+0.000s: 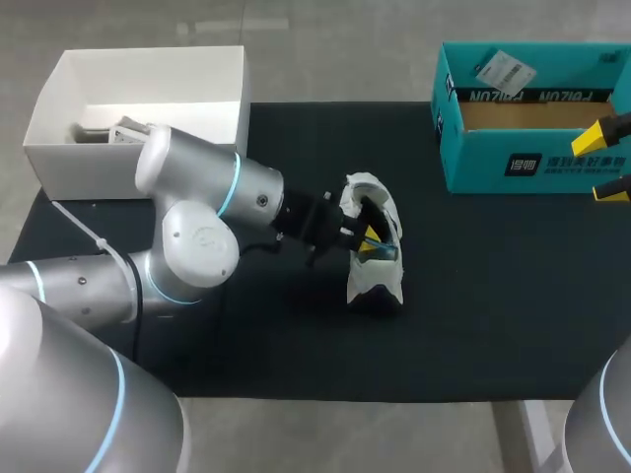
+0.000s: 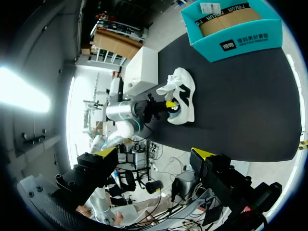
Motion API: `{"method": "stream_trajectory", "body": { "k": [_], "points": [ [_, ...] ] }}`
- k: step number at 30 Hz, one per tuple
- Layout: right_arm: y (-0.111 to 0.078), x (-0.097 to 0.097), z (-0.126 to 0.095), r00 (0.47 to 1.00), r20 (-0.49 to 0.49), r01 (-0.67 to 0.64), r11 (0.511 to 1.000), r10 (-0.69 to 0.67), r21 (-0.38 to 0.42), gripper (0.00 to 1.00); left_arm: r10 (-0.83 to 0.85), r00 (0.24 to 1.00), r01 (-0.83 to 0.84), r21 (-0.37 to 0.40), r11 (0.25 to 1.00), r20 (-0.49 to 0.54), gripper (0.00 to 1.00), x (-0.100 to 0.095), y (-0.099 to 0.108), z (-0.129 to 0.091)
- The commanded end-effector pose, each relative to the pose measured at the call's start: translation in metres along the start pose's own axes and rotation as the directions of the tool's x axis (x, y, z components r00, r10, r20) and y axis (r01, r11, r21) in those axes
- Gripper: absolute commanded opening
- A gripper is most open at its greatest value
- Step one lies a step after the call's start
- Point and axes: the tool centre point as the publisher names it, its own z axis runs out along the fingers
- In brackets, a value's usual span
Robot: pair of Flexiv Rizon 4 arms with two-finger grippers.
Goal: Take the shoe out of the shoebox, open the shoe tongue, remove and reinsert the insole, then place the shoe into the shoebox
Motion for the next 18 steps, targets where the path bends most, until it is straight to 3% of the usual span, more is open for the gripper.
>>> {"method": "stream_trajectory", "body": {
  "k": [1,3,4,5,8,18],
  "points": [
    [-0.001,0.000,0.001,1.000,0.002,-0.001,1.000,0.001,-0.001,1.00,-0.011,1.000,0.011,0.006,1.000,0.008,0.20,0.002,0.000,0.004],
    [-0.001,0.000,0.001,1.000,0.002,-0.001,1.000,0.001,-0.001,1.00,-0.010,1.000,0.010,0.015,1.000,0.023,0.43,0.001,-0.006,-0.001],
    [-0.001,0.000,0.001,1.000,0.002,-0.001,1.000,0.001,-0.001,1.00,-0.008,1.000,0.008,0.017,1.000,0.026,0.64,0.001,-0.008,-0.004],
    [-0.001,0.000,0.001,1.000,0.002,-0.001,1.000,0.001,-0.001,1.00,-0.005,1.000,0.005,0.019,1.000,0.029,0.75,0.001,-0.011,-0.006],
    [-0.001,0.000,0.001,1.000,0.002,-0.001,1.000,0.001,-0.001,1.00,0.002,0.999,-0.003,0.020,1.000,0.038,0.62,0.001,-0.016,-0.015],
    [-0.001,0.000,0.001,1.000,0.002,-0.001,1.000,0.001,-0.001,1.00,0.033,0.999,-0.032,-0.002,0.999,0.037,0.37,0.000,-0.026,-0.032]
  ]
}}
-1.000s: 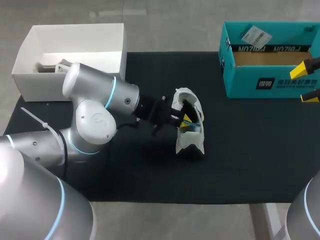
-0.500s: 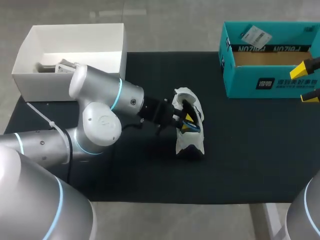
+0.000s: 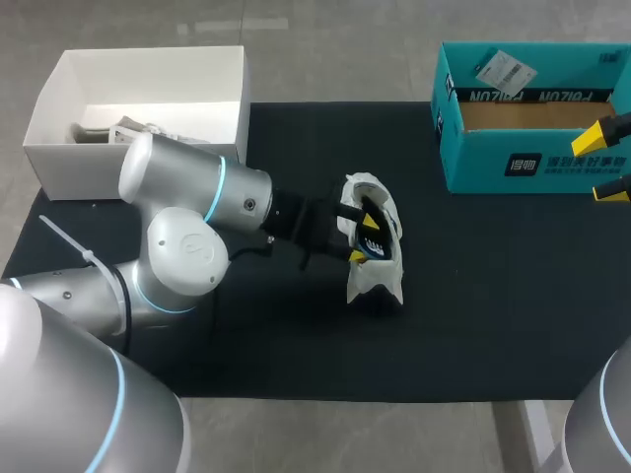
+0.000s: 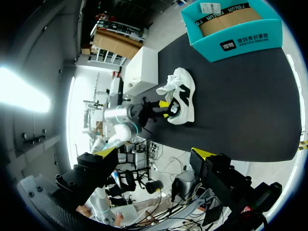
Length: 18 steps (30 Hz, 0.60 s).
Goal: Take the shoe out of the shoebox, open the shoe tongue, remove and reinsert the insole, then place the shoe into the shoebox
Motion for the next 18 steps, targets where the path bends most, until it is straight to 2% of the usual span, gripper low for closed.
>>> {"method": "stream_trajectory", "body": {
  "k": [1,2,3,4,5,6,18],
  "points": [
    [-0.001,0.000,0.001,1.000,0.002,-0.001,1.000,0.001,-0.001,1.00,0.006,1.000,-0.006,-0.012,1.000,-0.017,0.33,0.001,-0.007,-0.009],
    [-0.001,0.000,0.001,1.000,0.002,-0.001,1.000,0.001,-0.001,1.00,0.005,1.000,-0.005,-0.012,1.000,-0.023,0.33,0.003,-0.007,-0.008],
    [-0.001,0.000,0.001,1.000,0.002,-0.001,1.000,0.001,-0.001,1.00,-0.002,0.999,0.002,-0.010,1.000,-0.036,0.29,0.005,-0.005,-0.006],
    [-0.001,0.000,0.001,1.000,0.002,-0.001,1.000,0.001,-0.001,1.00,-0.006,0.999,0.005,-0.013,1.000,-0.042,0.19,0.006,-0.003,-0.004],
    [-0.001,0.000,0.001,1.000,0.002,-0.001,1.000,0.001,-0.001,1.00,-0.010,0.999,0.010,-0.012,1.000,-0.050,0.15,0.009,-0.002,-0.002],
    [-0.001,0.000,0.001,1.000,0.002,-0.001,1.000,0.001,-0.001,1.00,-0.015,0.998,0.015,-0.006,1.000,-0.053,0.00,0.010,-0.001,-0.001],
    [-0.001,0.000,0.001,1.000,0.002,-0.001,1.000,0.001,-0.001,1.00,-0.006,0.994,0.006,-0.005,1.000,-0.109,0.00,0.010,0.008,0.020]
  ]
}}
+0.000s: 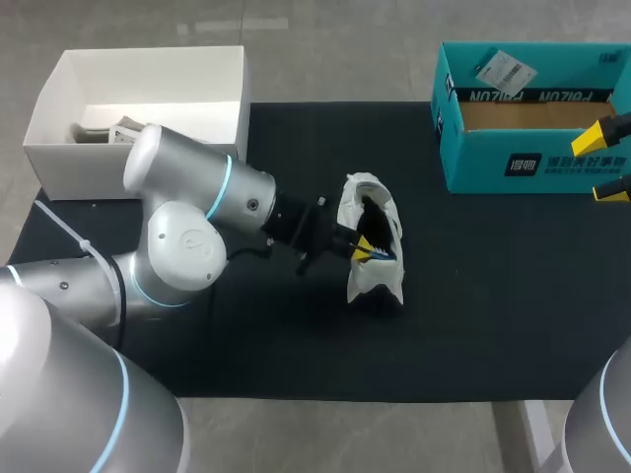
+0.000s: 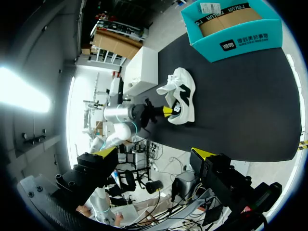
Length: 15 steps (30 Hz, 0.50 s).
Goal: Take the shoe out of the shoebox, open the shoe tongue, remove and reinsert the insole, then place the shoe into the shoebox
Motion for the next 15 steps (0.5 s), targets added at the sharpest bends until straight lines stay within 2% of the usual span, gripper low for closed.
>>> {"method": "stream_trajectory", "body": {
  "k": [1,4,8,15],
  "points": [
    [-0.001,0.000,0.001,1.000,0.002,-0.001,1.000,0.001,-0.001,1.00,0.002,1.000,-0.003,-0.019,1.000,-0.027,0.00,-0.008,0.008,0.014],
    [-0.001,0.000,0.001,1.000,0.002,-0.001,1.000,0.001,-0.001,1.00,-0.003,0.999,0.002,-0.024,1.000,-0.035,0.00,-0.009,0.014,0.017],
    [-0.001,0.000,0.001,1.000,0.002,-0.001,1.000,0.001,-0.001,1.00,0.005,0.999,-0.005,-0.013,1.000,-0.037,0.00,-0.009,0.010,0.018],
    [-0.001,0.000,0.001,1.000,0.002,-0.001,1.000,0.001,-0.001,1.00,-0.023,0.998,0.023,-0.003,1.000,-0.065,0.00,0.008,0.008,0.017]
  ]
}}
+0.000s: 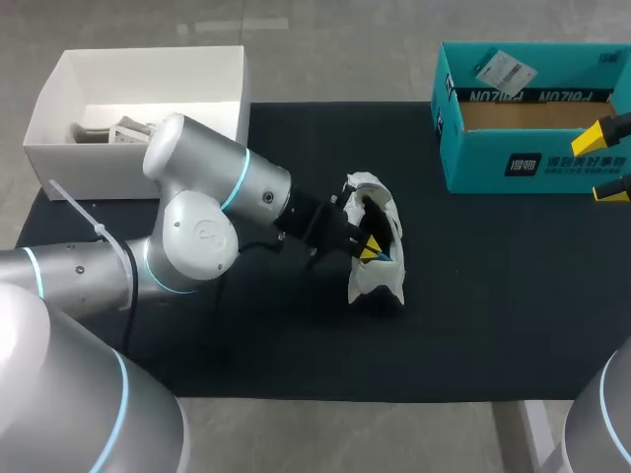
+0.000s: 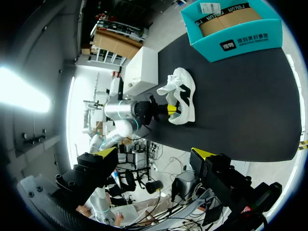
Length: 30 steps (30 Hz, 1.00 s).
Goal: Take the shoe out of the shoebox, open the shoe tongue, remove and reinsert the insole, then place the shoe into the shoebox
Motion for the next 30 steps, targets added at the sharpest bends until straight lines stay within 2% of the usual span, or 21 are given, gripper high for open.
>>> {"method": "stream_trajectory", "body": {
  "k": [1,2,6,7,9,14,17,18,20,22,24,30],
  "points": [
    [-0.001,0.000,0.001,1.000,0.002,-0.001,1.000,0.001,-0.001,1.00,-0.010,1.000,0.010,-0.002,1.000,-0.005,0.08,0.010,0.001,-0.001],
    [-0.001,0.000,0.001,1.000,0.002,-0.001,1.000,0.001,-0.001,1.00,-0.012,1.000,0.012,-0.002,1.000,-0.005,0.22,0.011,-0.001,-0.003],
    [-0.001,0.000,0.001,1.000,0.002,-0.001,1.000,0.001,-0.001,1.00,-0.013,1.000,0.013,-0.002,1.000,0.009,0.53,0.012,-0.009,-0.016],
    [-0.001,0.000,0.001,1.000,0.002,-0.001,1.000,0.001,-0.001,1.00,-0.012,1.000,0.012,0.000,1.000,0.021,0.58,0.011,-0.011,-0.019],
    [-0.001,0.000,0.001,1.000,0.002,-0.001,1.000,0.001,-0.001,1.00,-0.012,0.999,0.011,0.005,1.000,0.037,0.60,0.006,-0.014,-0.025],
    [-0.001,0.000,0.001,1.000,0.002,-0.001,1.000,0.001,-0.001,1.00,0.002,0.998,-0.004,0.022,1.000,0.060,0.53,-0.007,-0.020,-0.033],
    [-0.001,0.000,0.001,1.000,0.002,-0.001,1.000,0.001,-0.001,1.00,0.017,0.998,-0.018,0.028,0.999,0.063,0.45,-0.015,-0.022,-0.035],
    [-0.001,0.000,0.001,1.000,0.002,-0.001,1.000,0.001,-0.001,1.00,0.024,0.998,-0.026,0.038,0.999,0.056,0.36,-0.018,-0.024,-0.036],
    [-0.001,0.000,0.001,1.000,0.002,-0.001,1.000,0.001,-0.001,1.00,0.040,0.998,-0.042,0.041,0.998,0.038,0.00,-0.021,-0.028,-0.037],
    [-0.001,0.000,0.001,1.000,0.002,-0.001,1.000,0.001,-0.001,1.00,0.074,0.996,-0.071,0.063,0.995,-0.044,0.00,-0.024,-0.036,-0.039],
    [-0.001,0.000,0.001,1.000,0.002,-0.001,1.000,0.001,-0.001,1.00,0.078,0.978,-0.063,0.079,0.995,-0.193,0.00,-0.025,-0.041,-0.038],
    [-0.001,0.000,0.001,1.000,0.002,-0.001,1.000,0.001,-0.001,1.00,0.096,0.844,-0.127,-0.022,0.992,-0.528,0.00,-0.030,-0.051,-0.041]
  ]
}}
